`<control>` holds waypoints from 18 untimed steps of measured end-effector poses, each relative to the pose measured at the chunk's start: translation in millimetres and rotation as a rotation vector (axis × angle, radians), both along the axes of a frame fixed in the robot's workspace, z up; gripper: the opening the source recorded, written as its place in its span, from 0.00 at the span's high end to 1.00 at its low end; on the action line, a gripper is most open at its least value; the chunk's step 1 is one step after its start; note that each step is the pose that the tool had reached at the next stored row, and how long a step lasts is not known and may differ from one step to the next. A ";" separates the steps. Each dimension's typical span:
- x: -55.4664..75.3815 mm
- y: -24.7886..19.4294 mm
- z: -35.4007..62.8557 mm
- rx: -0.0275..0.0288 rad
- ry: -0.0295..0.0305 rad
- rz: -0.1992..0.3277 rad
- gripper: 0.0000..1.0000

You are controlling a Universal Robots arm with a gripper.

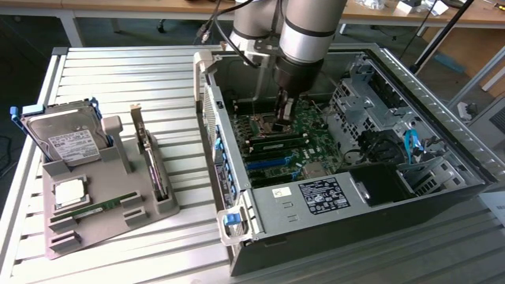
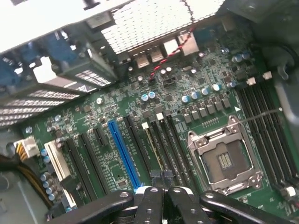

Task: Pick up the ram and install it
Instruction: 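Press down the ram until it locks into place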

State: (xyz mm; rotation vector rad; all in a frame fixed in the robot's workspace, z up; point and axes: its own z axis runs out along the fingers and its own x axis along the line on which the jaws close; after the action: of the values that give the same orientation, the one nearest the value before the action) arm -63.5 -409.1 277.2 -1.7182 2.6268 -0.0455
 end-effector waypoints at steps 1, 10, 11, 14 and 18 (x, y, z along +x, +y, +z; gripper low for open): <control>0.0 0.0 0.0 0.0000 0.0000 -0.014 0.89; 0.0 0.0 0.0 0.0001 0.0000 -0.195 0.89; 0.0 0.0 -0.1 0.0001 0.0000 -0.211 0.89; 0.0 0.0 -0.1 0.0000 0.0000 -0.284 0.89; 0.0 0.0 -0.2 0.0000 0.0000 -0.401 0.89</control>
State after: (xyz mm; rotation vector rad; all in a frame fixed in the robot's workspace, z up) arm -63.5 -409.1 277.0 -1.1634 2.9216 -0.0454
